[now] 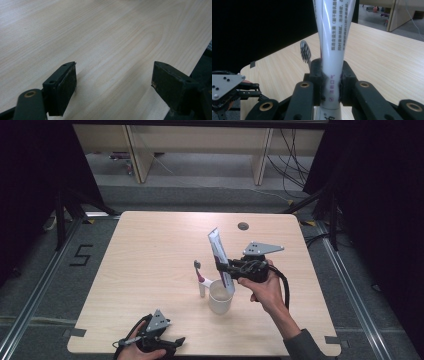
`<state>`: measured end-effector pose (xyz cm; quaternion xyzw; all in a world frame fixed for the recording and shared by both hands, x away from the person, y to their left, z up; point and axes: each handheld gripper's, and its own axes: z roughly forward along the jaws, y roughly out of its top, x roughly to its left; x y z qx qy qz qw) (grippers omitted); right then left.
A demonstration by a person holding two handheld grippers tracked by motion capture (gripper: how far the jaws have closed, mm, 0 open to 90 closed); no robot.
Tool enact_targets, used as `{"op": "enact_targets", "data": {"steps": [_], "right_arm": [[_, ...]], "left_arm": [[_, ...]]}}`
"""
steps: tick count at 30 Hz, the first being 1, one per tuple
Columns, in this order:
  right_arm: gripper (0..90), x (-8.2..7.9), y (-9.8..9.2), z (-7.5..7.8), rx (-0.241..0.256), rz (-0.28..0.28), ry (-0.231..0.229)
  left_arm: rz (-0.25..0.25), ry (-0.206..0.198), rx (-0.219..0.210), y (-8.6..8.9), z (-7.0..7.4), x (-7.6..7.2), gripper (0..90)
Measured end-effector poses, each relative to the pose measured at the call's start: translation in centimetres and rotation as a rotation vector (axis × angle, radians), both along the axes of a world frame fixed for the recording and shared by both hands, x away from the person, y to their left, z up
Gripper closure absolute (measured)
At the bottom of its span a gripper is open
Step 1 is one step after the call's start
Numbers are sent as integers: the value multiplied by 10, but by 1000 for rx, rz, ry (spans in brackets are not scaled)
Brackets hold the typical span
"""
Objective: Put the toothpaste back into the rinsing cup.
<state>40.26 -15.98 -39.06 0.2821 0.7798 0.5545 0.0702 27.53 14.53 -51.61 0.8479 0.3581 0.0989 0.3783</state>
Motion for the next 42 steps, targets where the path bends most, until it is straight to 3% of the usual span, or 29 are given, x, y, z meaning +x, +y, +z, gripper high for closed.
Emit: {"op": "enact_targets", "data": {"steps": [2,3,4,7,16,17,20,22,23,25,27,28,29,30,31,32,33,36,39,40,41,42], "right_arm": [[769,0,1,-2,-3,-4,-7],[769,-1,2,-4,5,-3,22],[769,1,3,-6,0,2,0],[768,-2,6,-11,-2,3,25],[768,-1,10,-29,-25,21,37],[767,-1,10,-31,-29,25,18],[767,-3,11,-33,-41,2,49],[767,-2,12,-36,-50,22,14],[767,-4,13,-37,-53,17,39],[766,-2,13,-40,-55,32,28],[766,-5,14,-43,-49,20,63],[766,-3,15,-45,-53,35,46],[765,-4,15,-46,-53,27,63],[765,-4,15,-48,-68,8,51],[764,-3,15,-48,-80,24,42],[764,-3,16,-50,-61,38,49],[764,-2,16,-51,-57,42,34],[764,-5,16,-50,-62,33,52],[762,-6,17,-51,-74,33,34],[762,-6,16,-51,-88,31,9],[762,-6,16,-50,-95,35,11],[761,-9,17,-50,-102,29,47]], "left_arm": [[-2,1,6,0,0,0,198],[-6,4,0,0,0,0,198],[-4,4,-4,0,0,-1,198],[-3,4,-2,0,0,0,198],[0,1,3,0,0,0,198],[-5,5,1,0,0,0,198],[-9,5,1,1,0,-1,198],[-1,1,7,0,0,0,198],[-3,2,9,0,0,0,198],[-8,6,0,0,0,-1,198],[-4,2,8,0,0,0,198],[-2,4,4,0,0,0,198],[-11,5,3,0,0,-1,198],[-10,2,10,1,0,-1,198],[-10,6,0,0,0,-1,198],[-2,3,3,0,0,0,198],[-2,2,8,1,0,0,198],[-6,2,6,0,0,-1,198],[-7,6,2,0,0,-1,198],[-7,5,2,0,-1,-1,198],[-6,3,7,0,-1,-1,198],[-8,6,2,0,0,-1,198]]}}
